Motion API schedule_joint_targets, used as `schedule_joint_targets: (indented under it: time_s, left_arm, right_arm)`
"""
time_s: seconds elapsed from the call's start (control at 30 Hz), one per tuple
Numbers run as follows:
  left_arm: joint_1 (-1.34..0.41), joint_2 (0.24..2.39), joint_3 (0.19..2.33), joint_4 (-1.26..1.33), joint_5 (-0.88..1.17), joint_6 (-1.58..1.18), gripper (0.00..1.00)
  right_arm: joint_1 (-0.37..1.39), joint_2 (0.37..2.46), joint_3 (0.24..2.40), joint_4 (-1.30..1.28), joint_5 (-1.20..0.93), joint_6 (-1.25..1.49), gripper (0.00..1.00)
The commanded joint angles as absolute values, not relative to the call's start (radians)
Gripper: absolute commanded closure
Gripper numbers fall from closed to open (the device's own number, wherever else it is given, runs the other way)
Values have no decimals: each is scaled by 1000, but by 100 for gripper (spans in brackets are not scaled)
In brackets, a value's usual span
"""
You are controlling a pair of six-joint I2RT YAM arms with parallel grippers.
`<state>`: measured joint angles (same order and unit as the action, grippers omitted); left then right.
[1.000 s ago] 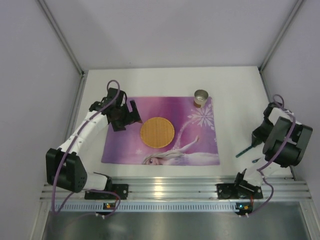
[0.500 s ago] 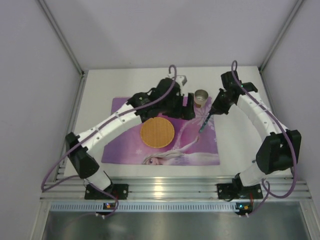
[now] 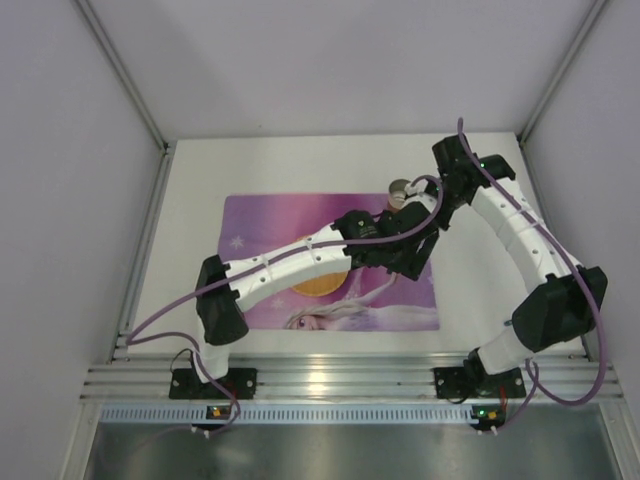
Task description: Set the dinner table for one person
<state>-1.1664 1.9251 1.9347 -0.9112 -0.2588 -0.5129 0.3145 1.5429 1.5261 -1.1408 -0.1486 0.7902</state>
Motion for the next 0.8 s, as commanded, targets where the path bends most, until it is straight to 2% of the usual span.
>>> schedule_joint_targets:
  time_s: [0.0, 0.1, 0.13, 0.2, 0.3, 0.33, 0.37, 0.47, 0.5, 0.53, 0.57, 0.6, 0.63, 0.7, 0.77]
  left_arm:
    - [-1173, 1950, 1985, -951, -356, -503, 26]
    - [-1174, 1967, 2002, -977, -403, -509, 30]
    - [-1175, 1973, 2005, -988, -410, -505, 36]
    - [-1178, 1988, 2011, -995, -426, -485, 41]
    - [-1193, 2019, 2042, -1043, -474, -466, 71]
    - [-1195, 2025, 2046, -1049, -482, -463, 94]
    - [-1200, 2028, 2052, -1052, -485, -463, 100]
    - [-1203, 2020, 2057, -1046, -476, -460, 100]
    - [-1204, 2016, 2057, -1048, -463, -459, 100]
    - [-1203, 2011, 2056, -1043, -456, -459, 100]
    - [-1204, 2002, 2049, -1045, -453, -460, 100]
    - [-1203, 1996, 2043, -1042, -446, -463, 100]
    - [-1203, 1988, 2022, -1040, -434, -465, 100]
    - [-1204, 1954, 1985, -1035, -430, -478, 100]
    - [-1203, 1903, 1909, -1037, -454, -500, 100]
  right_arm:
    - [328, 1470, 1539, -1190, -204, 790, 100]
    - [330, 1454, 1523, -1204, -225, 782, 100]
    - [328, 1450, 1517, -1206, -232, 781, 100]
    - [331, 1442, 1503, -1204, -261, 781, 100]
    - [336, 1442, 1488, -1198, -281, 776, 100]
    - [336, 1443, 1485, -1197, -284, 775, 100]
    - [336, 1443, 1477, -1192, -294, 773, 100]
    - [339, 1456, 1474, -1175, -327, 761, 100]
    - [341, 1463, 1477, -1157, -343, 752, 96]
    - [339, 1469, 1482, -1148, -360, 738, 88]
    - [337, 1483, 1500, -1137, -388, 730, 76]
    - [337, 1491, 1518, -1131, -390, 718, 52]
    - [330, 1497, 1564, -1132, -385, 710, 43]
    - [308, 1512, 1607, -1144, -359, 693, 33]
    - [246, 1517, 1647, -1157, -350, 683, 31]
